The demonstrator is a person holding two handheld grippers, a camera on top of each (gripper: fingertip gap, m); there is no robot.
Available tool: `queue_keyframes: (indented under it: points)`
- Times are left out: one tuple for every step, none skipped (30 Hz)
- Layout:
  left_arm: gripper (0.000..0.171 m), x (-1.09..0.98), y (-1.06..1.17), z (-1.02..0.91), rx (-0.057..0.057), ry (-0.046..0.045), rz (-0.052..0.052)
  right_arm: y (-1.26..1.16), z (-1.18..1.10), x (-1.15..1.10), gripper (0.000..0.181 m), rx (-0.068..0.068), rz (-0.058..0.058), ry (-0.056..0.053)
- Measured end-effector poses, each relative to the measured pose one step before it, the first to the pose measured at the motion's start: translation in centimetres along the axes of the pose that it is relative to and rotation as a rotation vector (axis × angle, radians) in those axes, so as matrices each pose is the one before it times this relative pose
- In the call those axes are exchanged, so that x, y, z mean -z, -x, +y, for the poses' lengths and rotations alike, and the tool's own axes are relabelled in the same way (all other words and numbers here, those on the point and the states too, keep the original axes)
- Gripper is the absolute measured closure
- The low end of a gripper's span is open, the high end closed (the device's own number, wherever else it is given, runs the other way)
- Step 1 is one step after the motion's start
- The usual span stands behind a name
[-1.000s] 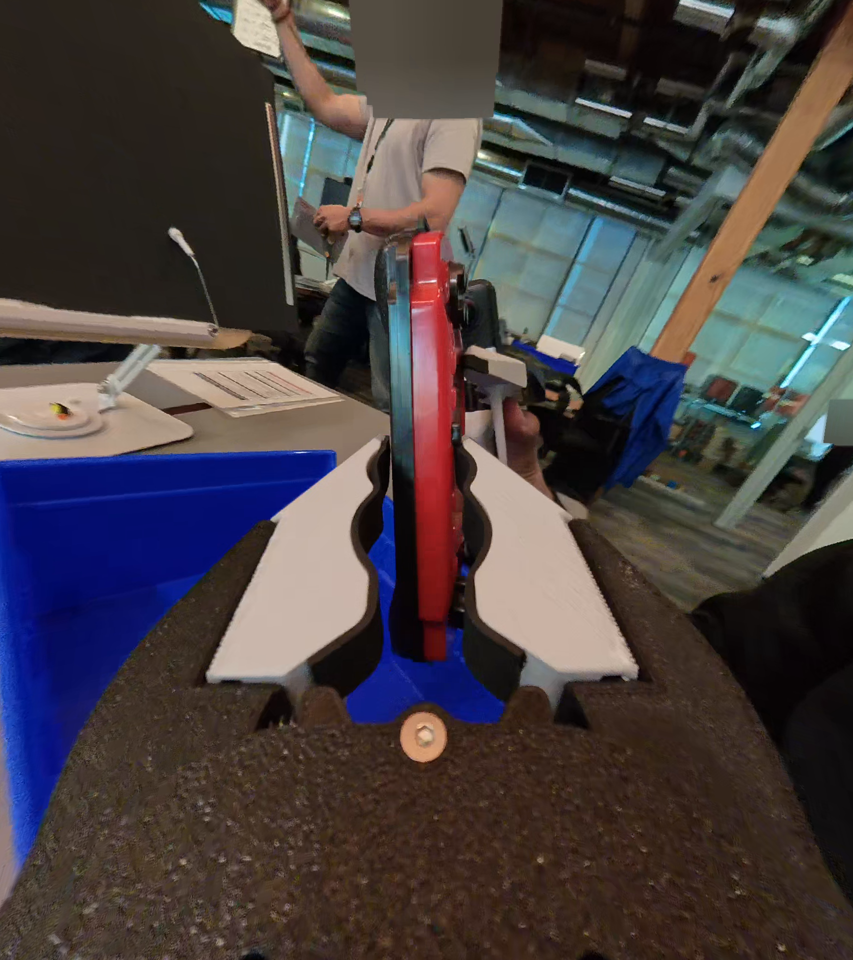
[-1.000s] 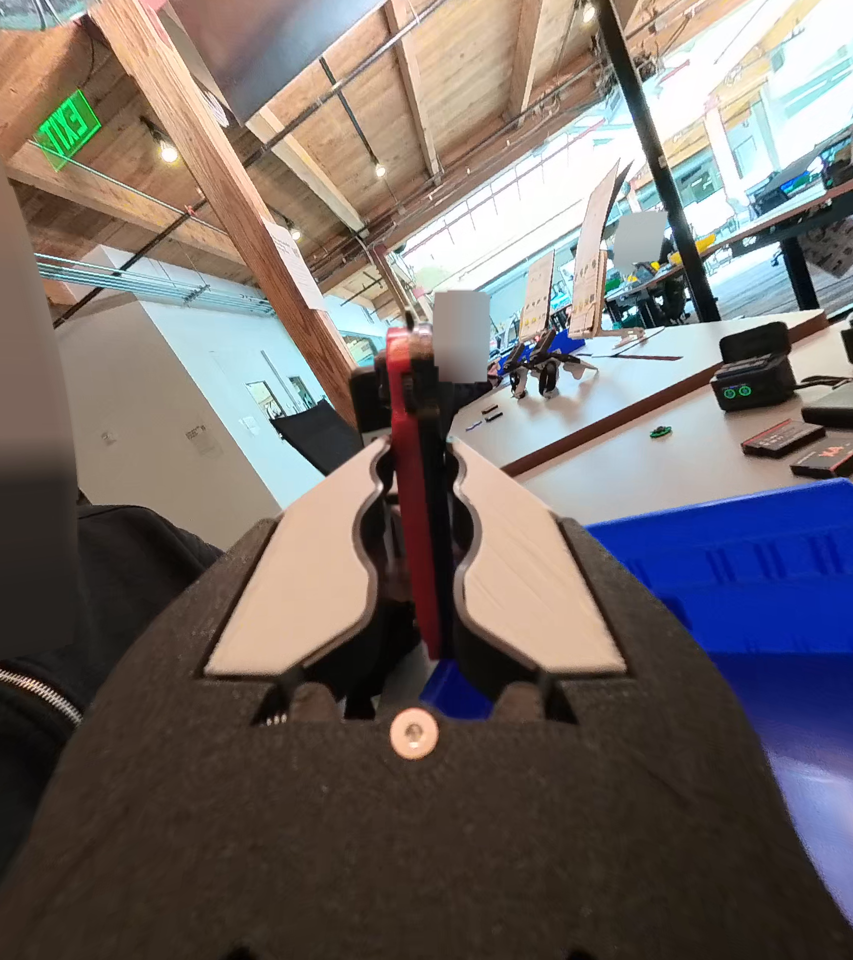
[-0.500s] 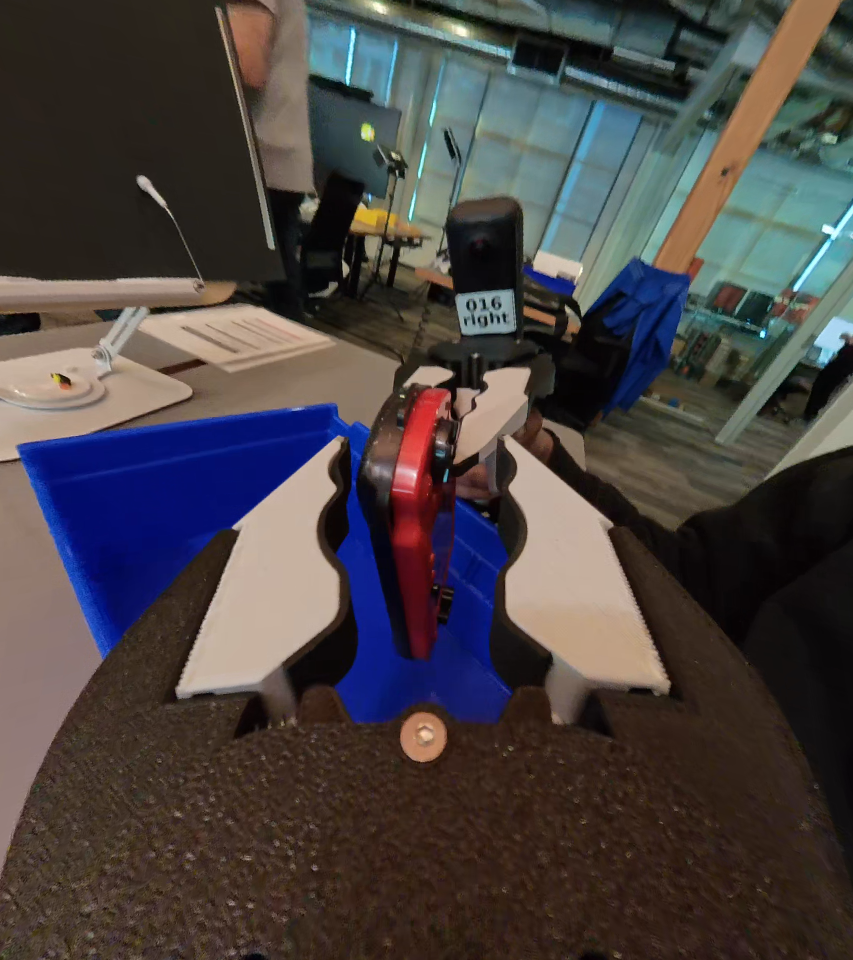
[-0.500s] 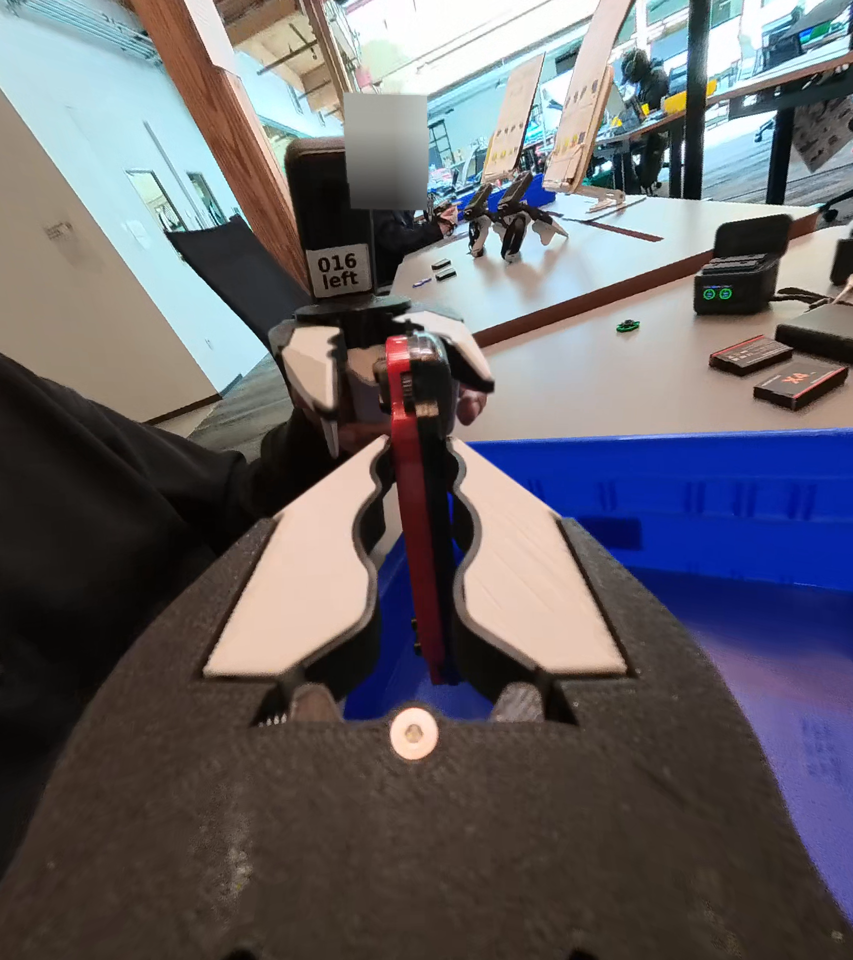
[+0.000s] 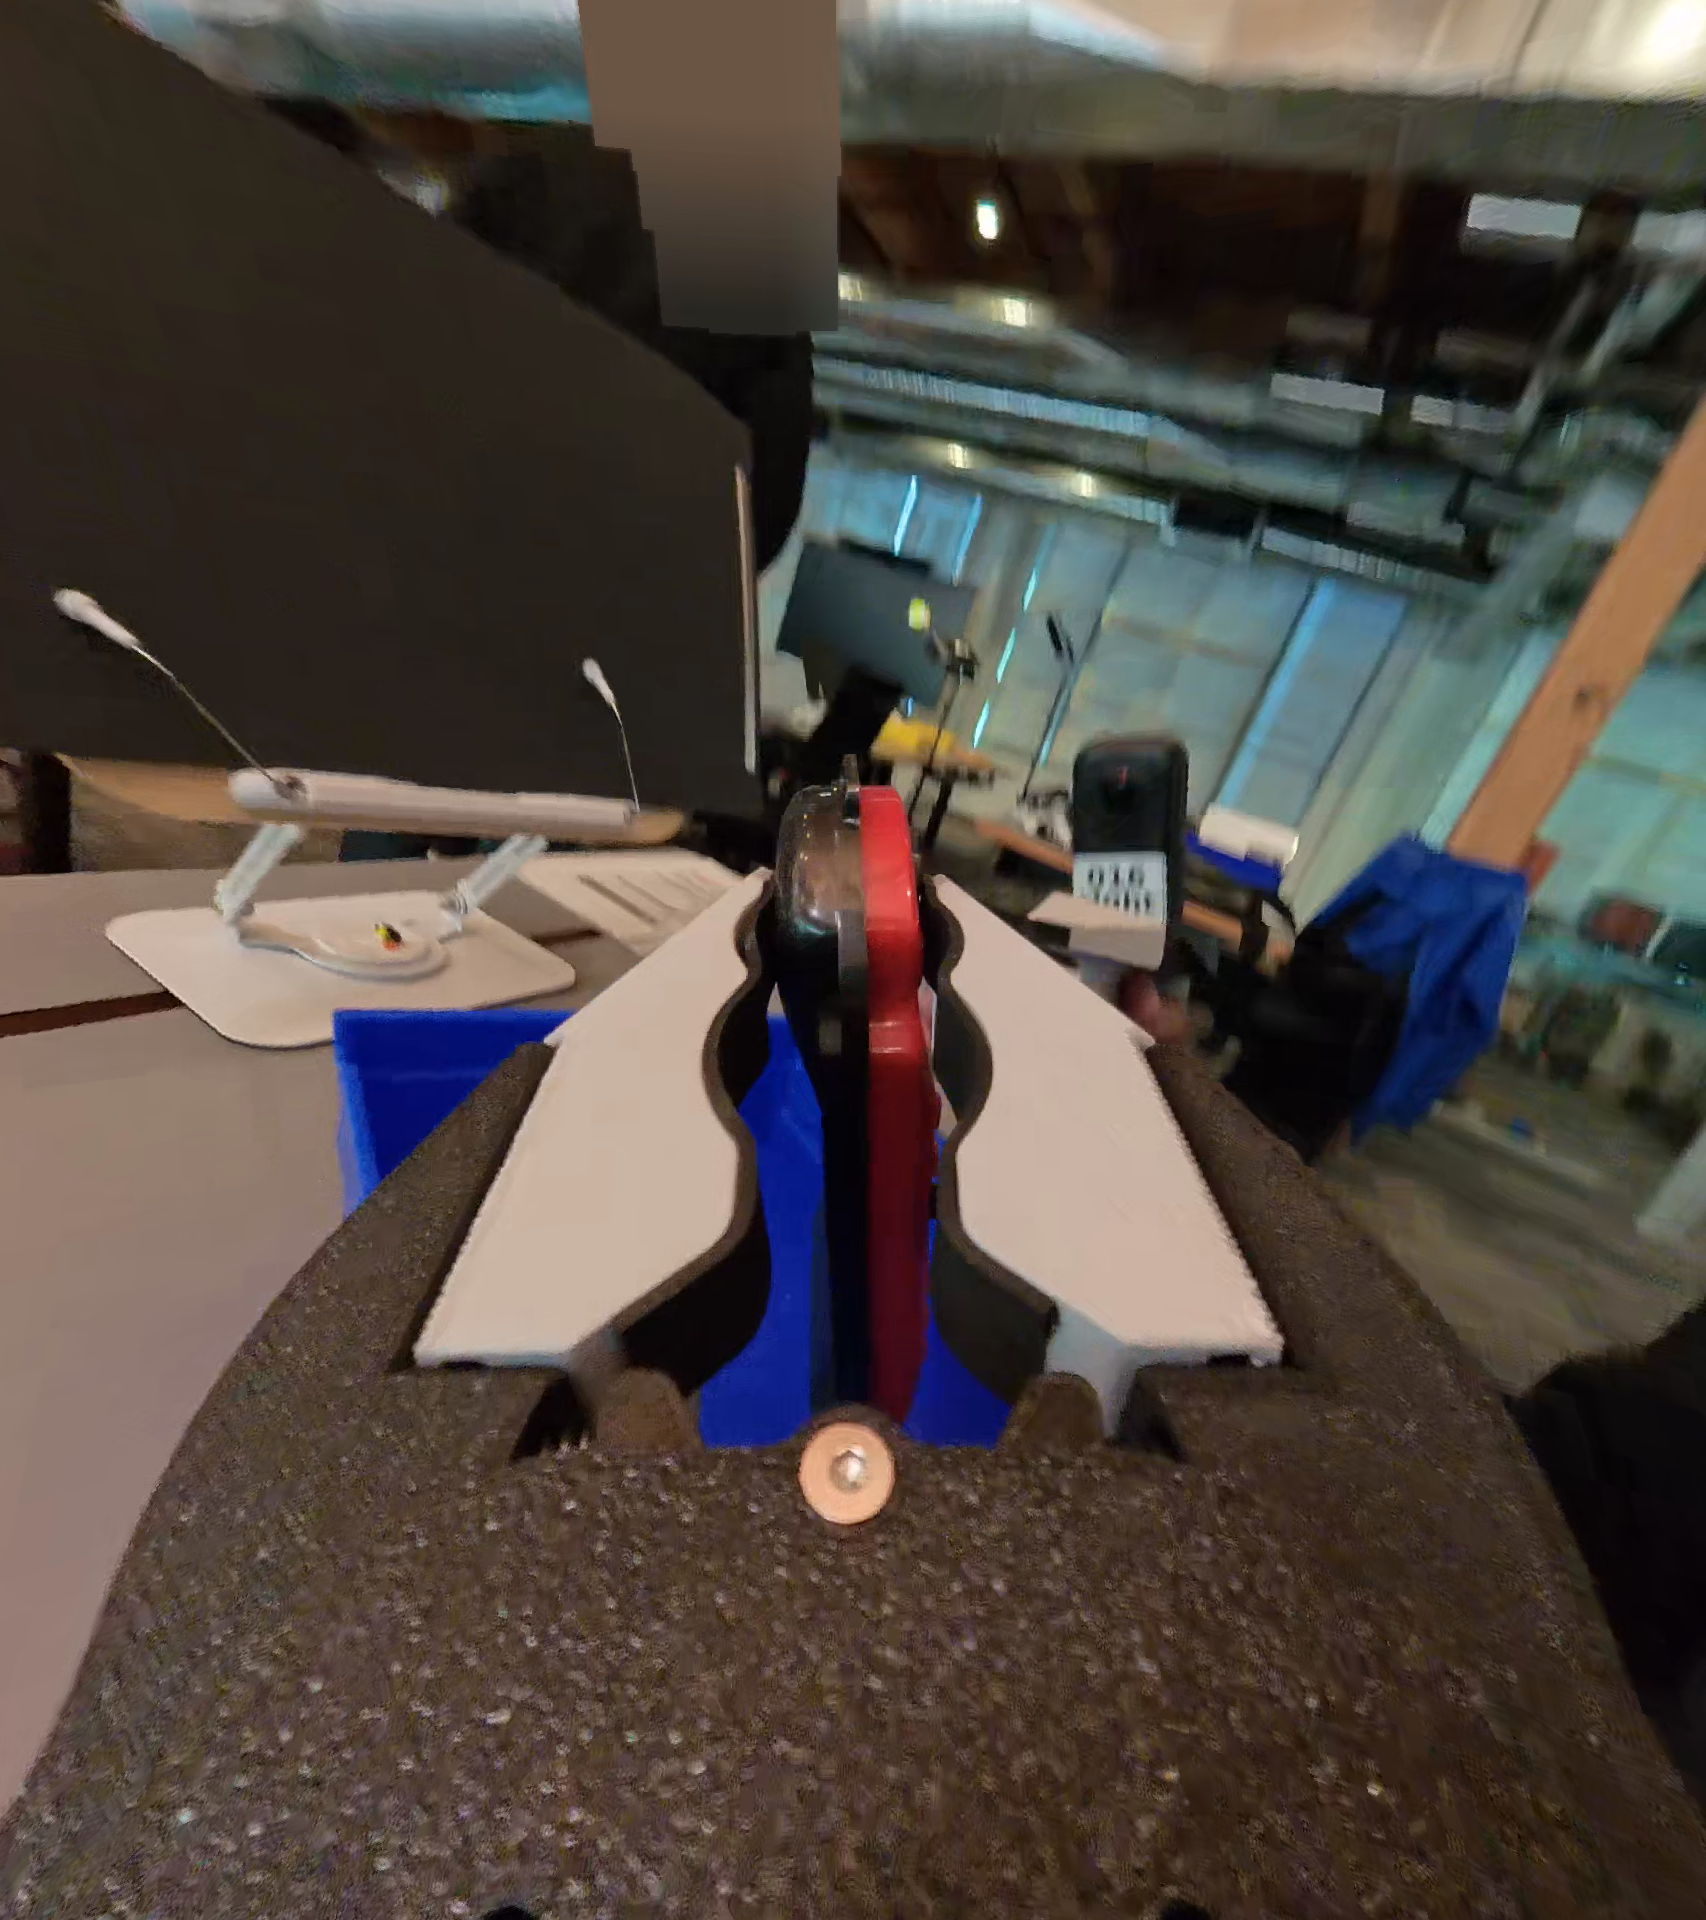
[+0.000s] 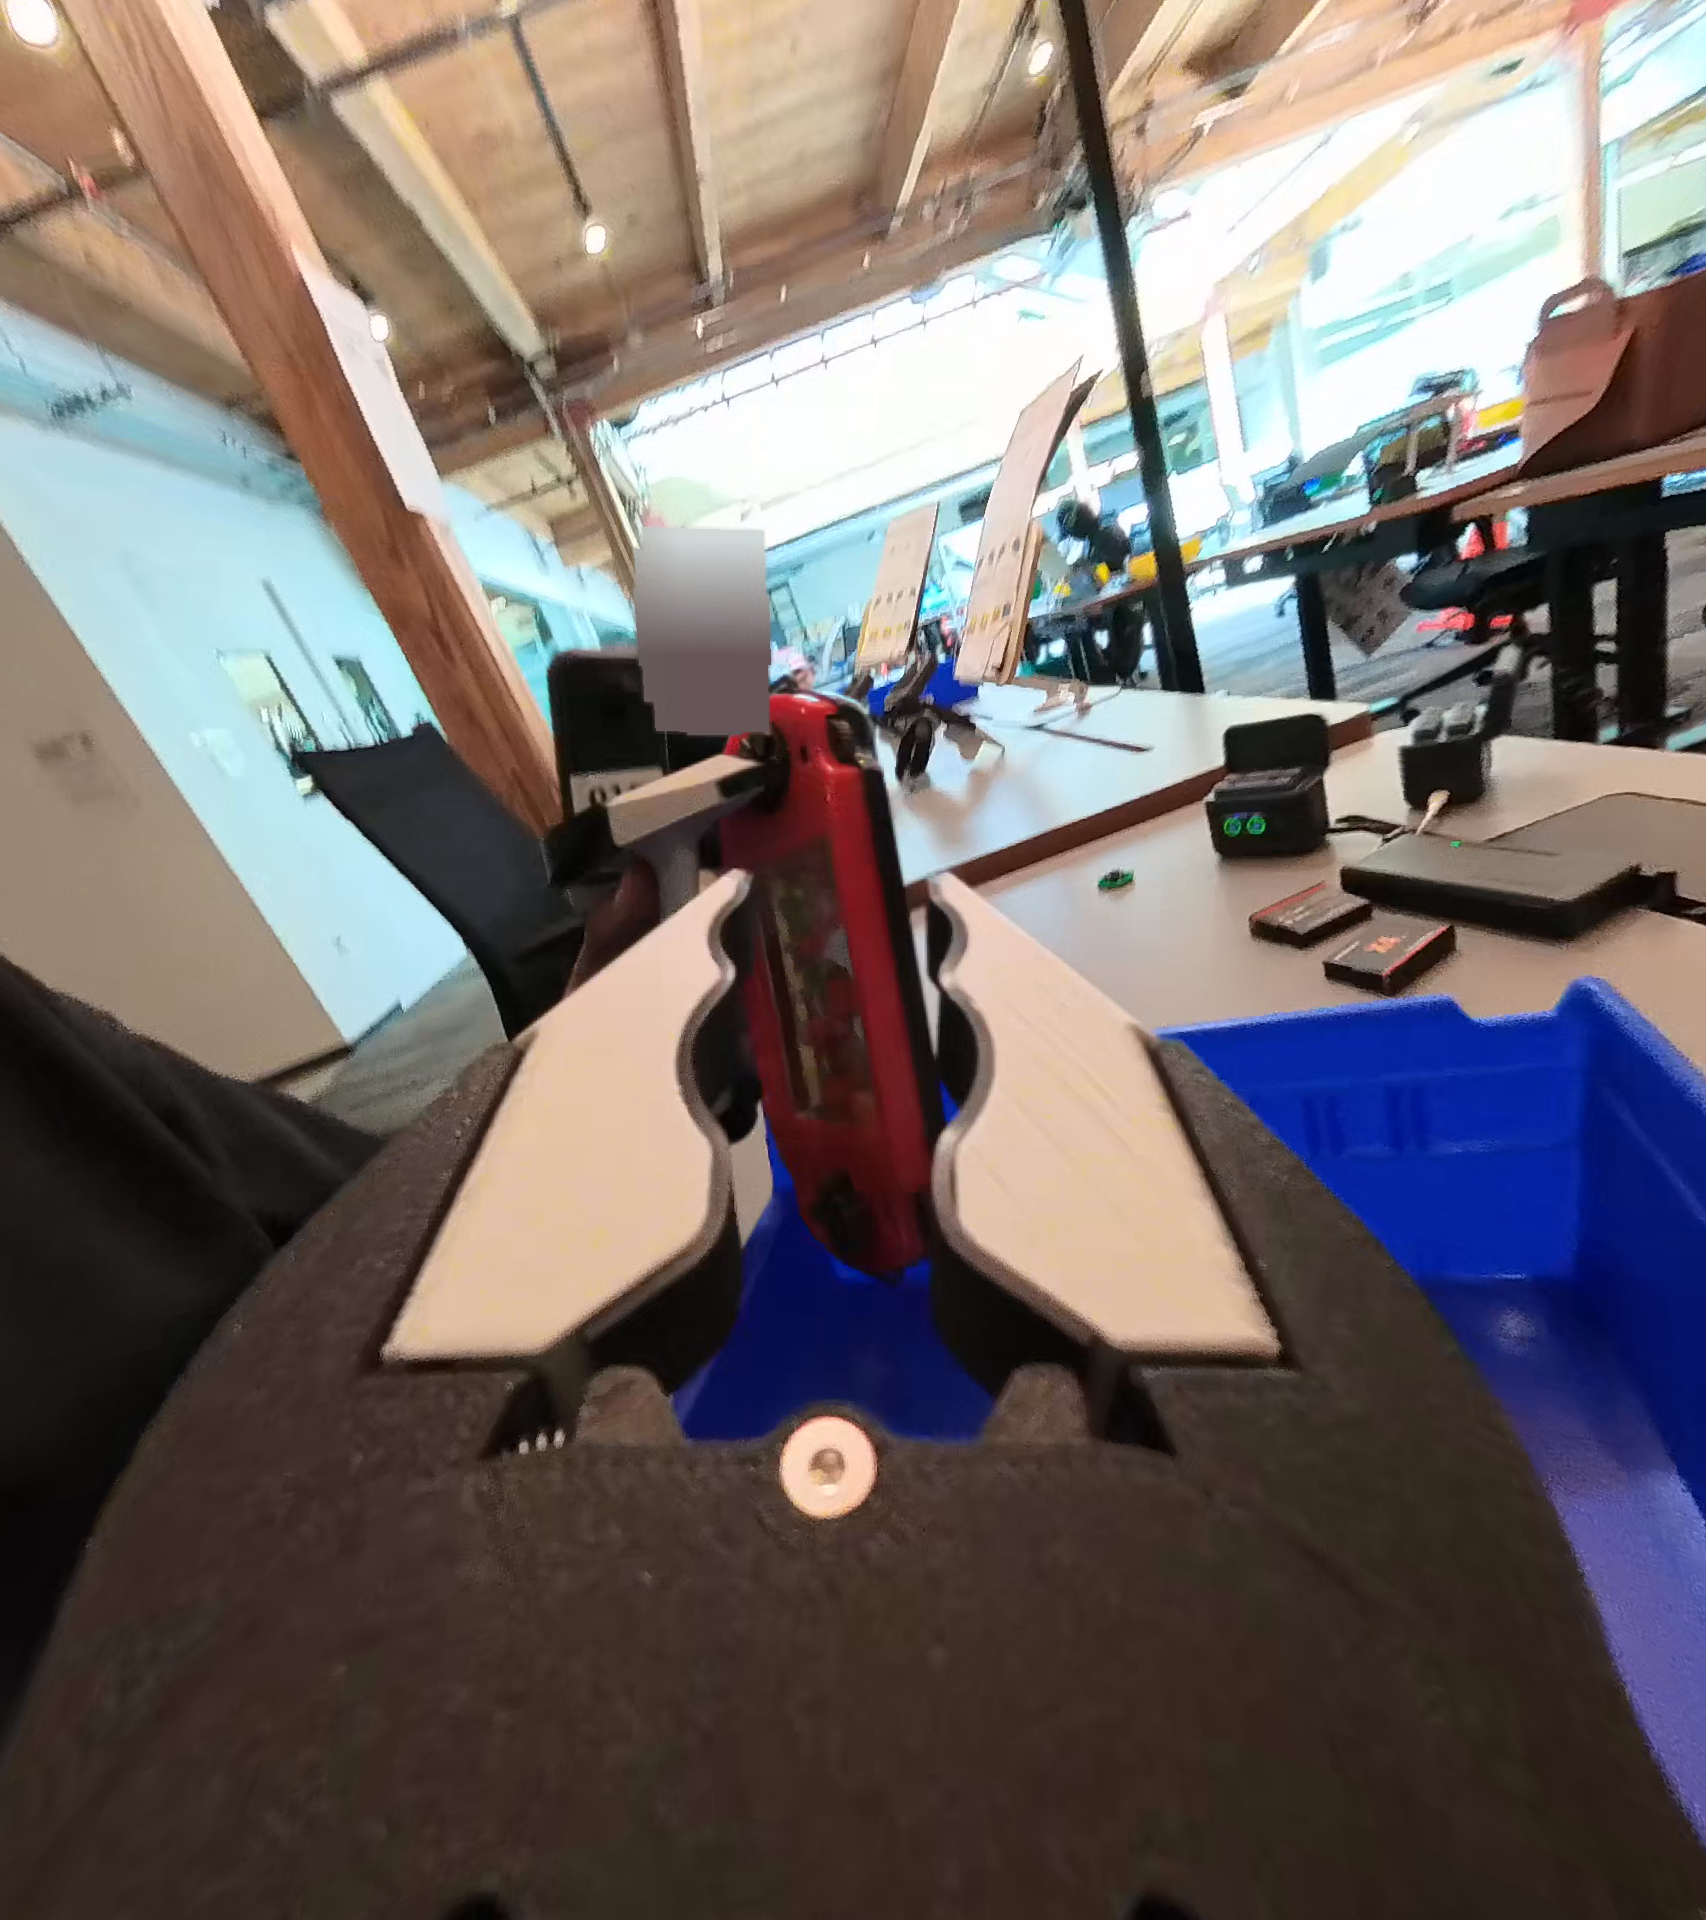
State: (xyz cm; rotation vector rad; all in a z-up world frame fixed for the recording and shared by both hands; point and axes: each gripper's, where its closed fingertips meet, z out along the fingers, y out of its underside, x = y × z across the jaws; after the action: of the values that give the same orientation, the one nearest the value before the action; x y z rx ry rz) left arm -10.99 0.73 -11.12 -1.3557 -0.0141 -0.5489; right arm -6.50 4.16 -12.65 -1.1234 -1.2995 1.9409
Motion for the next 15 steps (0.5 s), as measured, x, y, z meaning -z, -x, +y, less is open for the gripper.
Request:
queue_keyframes:
  points:
    - [0.147, 0.445, 0.333, -0.903, 0.0312, -0.05502, -0.0066, -0.135, -0.354, 0.145, 0.147, -0.0172, 0.0021, -0.0233]
    - [0.147, 0.441, 0.241, -0.928, 0.0327, -0.05699, -0.0031, -0.026, -0.128, 0.016, 0.144, -0.0179, -0.0033, -0.0093]
    - [0.147, 0.399, 0.075, -0.924, 0.0329, -0.05801, 0.0046, 0.039, 0.072, -0.089, 0.14, -0.0192, -0.0057, 0.0023]
    - [0.147, 0.34, -0.119, -0.869, 0.0342, -0.05338, 0.0139, 0.178, 0.225, -0.187, 0.136, -0.0251, -0.0099, 0.0112]
    - [0.147, 0.28, -0.297, -0.786, 0.036, -0.04964, 0.0221, 0.51, 0.44, -0.244, 0.134, -0.0355, -0.0257, 0.0266]
    - [0.147, 0.188, -0.4, -0.639, 0.038, -0.041, 0.0259, 0.827, 0.751, -0.305, 0.134, -0.0393, -0.0428, 0.0496]
    - [0.147, 0.105, -0.275, -0.418, 0.0395, -0.02732, 0.0154, 0.816, 0.822, -0.367, 0.134, -0.0292, -0.0401, 0.0548]
    - [0.147, 0.041, -0.231, -0.233, 0.0311, -0.01656, 0.0105, 0.453, 0.71, -0.421, 0.134, -0.0116, -0.016, 0.0426]
    - [0.147, 0.045, -0.244, -0.175, 0.0162, -0.01462, 0.009, -0.002, 0.574, -0.425, 0.134, 0.0065, 0.0124, 0.029]
    - [0.148, 0.04, -0.261, -0.205, 0.0078, -0.01856, 0.0086, -0.239, 0.492, -0.41, 0.134, 0.0174, 0.0261, 0.0211]
    - [0.147, 0.059, -0.163, -0.217, 0.0061, -0.01833, 0.0021, -0.165, 0.473, -0.406, 0.134, 0.0156, 0.0179, 0.0202]
    - [0.147, 0.069, -0.099, -0.216, 0.0038, -0.01798, -0.0004, 0.124, 0.315, -0.332, 0.136, 0.0099, -0.0063, 0.0129]
    - [0.147, 0.052, -0.109, -0.162, 0.0012, -0.01192, 0.0035, 0.253, -0.046, -0.195, 0.141, 0.0007, -0.0178, -0.0086]
    - [0.147, -0.016, -0.074, 0.016, 0.0048, 0.00307, 0.0056, 0.228, -0.292, -0.002, 0.149, -0.0053, -0.0202, -0.0219]
    - [0.147, -0.016, -0.011, -0.013, 0.007, 0.00087, 0.0042, 0.095, -0.408, 0.147, 0.151, -0.0073, -0.0121, -0.0252]
